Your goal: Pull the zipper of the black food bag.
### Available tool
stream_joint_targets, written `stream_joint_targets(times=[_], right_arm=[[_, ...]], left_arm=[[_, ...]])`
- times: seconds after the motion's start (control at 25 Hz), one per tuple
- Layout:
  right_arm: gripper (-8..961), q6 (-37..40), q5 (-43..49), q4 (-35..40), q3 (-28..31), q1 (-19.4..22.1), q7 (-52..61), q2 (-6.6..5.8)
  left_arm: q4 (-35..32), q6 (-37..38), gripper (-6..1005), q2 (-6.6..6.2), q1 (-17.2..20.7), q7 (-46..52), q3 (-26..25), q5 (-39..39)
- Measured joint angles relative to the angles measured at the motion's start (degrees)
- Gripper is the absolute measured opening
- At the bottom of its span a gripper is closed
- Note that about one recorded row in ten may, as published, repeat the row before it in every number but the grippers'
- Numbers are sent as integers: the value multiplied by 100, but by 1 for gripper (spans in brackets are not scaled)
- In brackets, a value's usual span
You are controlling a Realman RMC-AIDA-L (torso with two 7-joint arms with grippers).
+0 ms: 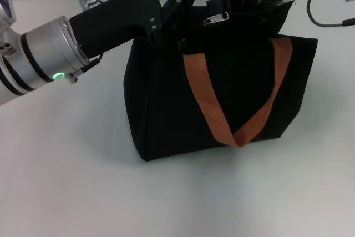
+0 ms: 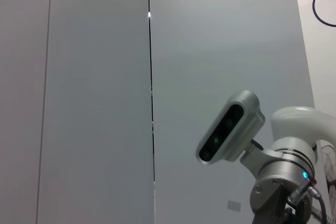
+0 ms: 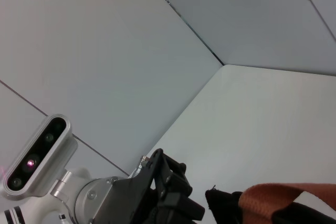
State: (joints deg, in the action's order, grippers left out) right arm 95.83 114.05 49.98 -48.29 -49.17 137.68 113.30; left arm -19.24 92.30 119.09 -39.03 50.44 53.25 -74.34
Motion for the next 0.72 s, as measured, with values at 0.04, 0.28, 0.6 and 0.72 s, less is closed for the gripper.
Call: stream_joint_targets(times=[0.04,0.28,0.6,0.72], right_arm=[[-1,0,0,0,0,0,0,0],[-1,15,138,13,-11,-110,107,-8],[0,22,483,164,14,-127,237,-18],[-1,23,560,312,37,-82,290,-19]], left_arm=[[2,2,24,0,4,0,-3,0],[6,45,24,0,9,-3,-2,-1],[-2,70,23,0,10,-7,-8,-2],[-7,77,23,-1,10,-8,-9,-2]])
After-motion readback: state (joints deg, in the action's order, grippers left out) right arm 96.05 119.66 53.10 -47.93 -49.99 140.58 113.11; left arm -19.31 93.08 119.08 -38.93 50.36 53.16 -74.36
